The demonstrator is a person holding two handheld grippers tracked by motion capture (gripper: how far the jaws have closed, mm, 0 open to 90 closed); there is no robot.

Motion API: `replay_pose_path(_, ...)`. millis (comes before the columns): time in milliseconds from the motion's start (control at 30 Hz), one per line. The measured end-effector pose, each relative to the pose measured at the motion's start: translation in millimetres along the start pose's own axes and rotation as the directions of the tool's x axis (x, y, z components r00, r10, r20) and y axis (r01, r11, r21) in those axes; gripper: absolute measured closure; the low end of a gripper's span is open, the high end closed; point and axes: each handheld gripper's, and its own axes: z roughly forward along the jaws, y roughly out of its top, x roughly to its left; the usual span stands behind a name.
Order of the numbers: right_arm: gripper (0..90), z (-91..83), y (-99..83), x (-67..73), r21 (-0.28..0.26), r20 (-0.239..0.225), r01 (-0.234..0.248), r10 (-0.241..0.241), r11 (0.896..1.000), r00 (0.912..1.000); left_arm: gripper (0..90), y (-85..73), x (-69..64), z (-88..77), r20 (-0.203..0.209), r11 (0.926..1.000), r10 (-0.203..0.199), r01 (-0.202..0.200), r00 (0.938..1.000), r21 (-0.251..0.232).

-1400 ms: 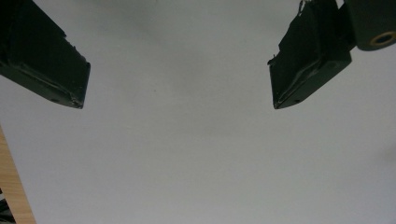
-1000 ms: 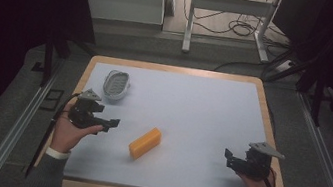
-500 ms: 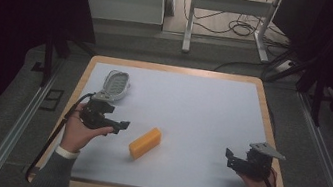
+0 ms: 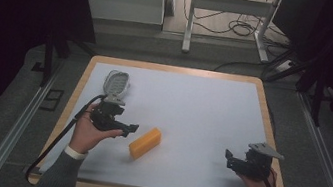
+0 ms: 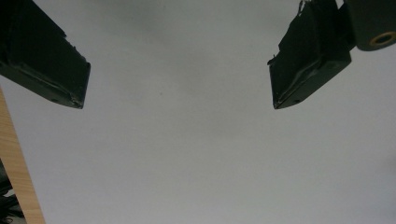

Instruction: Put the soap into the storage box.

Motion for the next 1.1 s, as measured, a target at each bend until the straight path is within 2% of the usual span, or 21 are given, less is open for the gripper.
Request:
replay_pose_path(100,5.1,0.5,0.0,0.8,0.003,-0.001,0.006,-0.006,1.0,1.0,16.2,2.6,-4.9,4.6,0.01,0.9998,0.018,-0.018,0.9998,0.014)
replay_pose_path(433,5.1,0.1,0.0,1.8,0.009,-0.004,0.012,-0.012,1.0,0.9999,16.4,7.0,-12.6,13.4,0.015,0.9987,0.03,-0.031,0.9994,0.04)
replay_pose_path(833,5.1,0.4,-0.7,1.5,0.012,0.001,0.014,-0.014,1.0,0.9999,16.9,5.9,-31.5,36.7,0.045,0.9938,0.059,-0.063,0.9972,0.092)
replay_pose_path(933,5.1,0.0,-0.7,0.9,0.011,0.004,0.011,-0.011,1.0,0.9999,18.1,3.4,-34.5,43.5,0.033,0.9899,0.07,-0.073,0.997,0.122)
replay_pose_path(1100,5.1,0.9,-1.3,0.7,0.013,0.01,0.009,-0.01,1.0,0.9999,24.7,-2.2,-37.9,51.9,0.043,0.9876,0.06,-0.065,0.9973,0.143)
